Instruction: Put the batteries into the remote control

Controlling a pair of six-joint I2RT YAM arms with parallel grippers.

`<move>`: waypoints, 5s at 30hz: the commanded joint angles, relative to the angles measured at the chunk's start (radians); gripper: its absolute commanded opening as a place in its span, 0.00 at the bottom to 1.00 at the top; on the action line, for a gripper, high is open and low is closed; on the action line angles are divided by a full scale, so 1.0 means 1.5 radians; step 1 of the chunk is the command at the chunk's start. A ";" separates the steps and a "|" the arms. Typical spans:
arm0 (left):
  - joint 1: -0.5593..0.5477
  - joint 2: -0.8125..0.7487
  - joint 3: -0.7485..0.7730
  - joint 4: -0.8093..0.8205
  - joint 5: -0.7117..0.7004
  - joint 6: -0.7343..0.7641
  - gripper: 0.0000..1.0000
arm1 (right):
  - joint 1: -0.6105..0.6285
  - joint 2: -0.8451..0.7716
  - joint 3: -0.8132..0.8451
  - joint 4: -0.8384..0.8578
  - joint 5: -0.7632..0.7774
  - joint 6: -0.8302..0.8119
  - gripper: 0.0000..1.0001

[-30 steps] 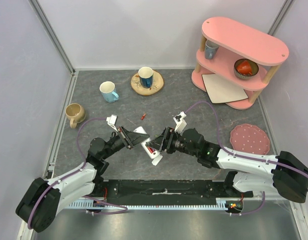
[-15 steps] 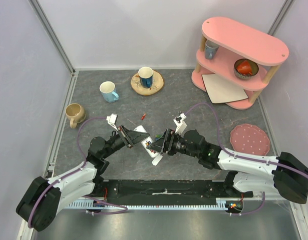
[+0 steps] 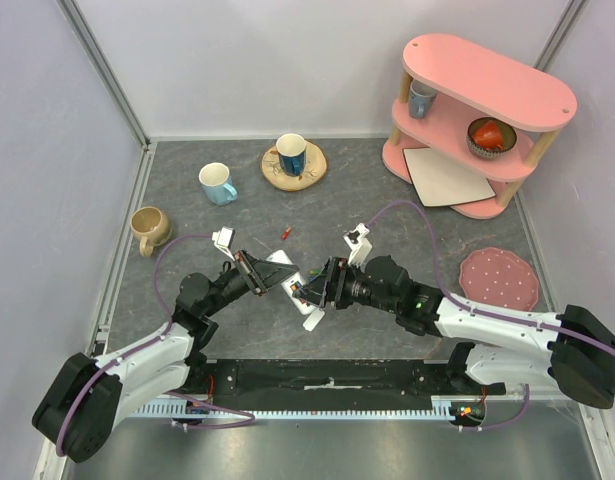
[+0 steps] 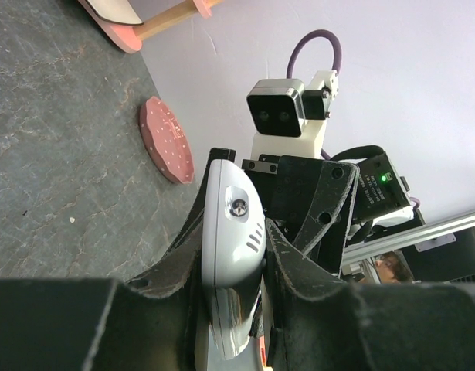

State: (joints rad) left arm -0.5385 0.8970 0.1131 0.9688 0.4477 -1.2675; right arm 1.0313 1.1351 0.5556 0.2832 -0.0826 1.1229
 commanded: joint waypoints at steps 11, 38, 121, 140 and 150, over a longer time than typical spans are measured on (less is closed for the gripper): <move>0.003 0.022 0.010 0.070 -0.010 -0.022 0.02 | 0.002 0.016 0.062 -0.072 -0.027 -0.057 0.83; 0.003 0.035 0.003 0.099 0.000 -0.011 0.02 | -0.055 -0.019 0.054 -0.053 0.010 0.030 0.82; 0.003 0.075 0.069 0.076 0.070 -0.064 0.02 | -0.070 0.008 0.008 0.096 -0.172 -0.018 0.78; 0.003 0.076 0.062 0.042 0.065 -0.026 0.02 | -0.081 -0.013 0.074 0.010 -0.176 -0.086 0.97; 0.025 0.042 0.049 -0.026 0.039 0.032 0.02 | -0.090 -0.184 0.169 -0.417 0.058 -0.266 0.96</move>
State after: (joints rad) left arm -0.5251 1.0111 0.1909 0.9577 0.5270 -1.2964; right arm 0.8997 0.9501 0.7898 -0.0261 -0.1955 0.8612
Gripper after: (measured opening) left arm 0.321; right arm 0.975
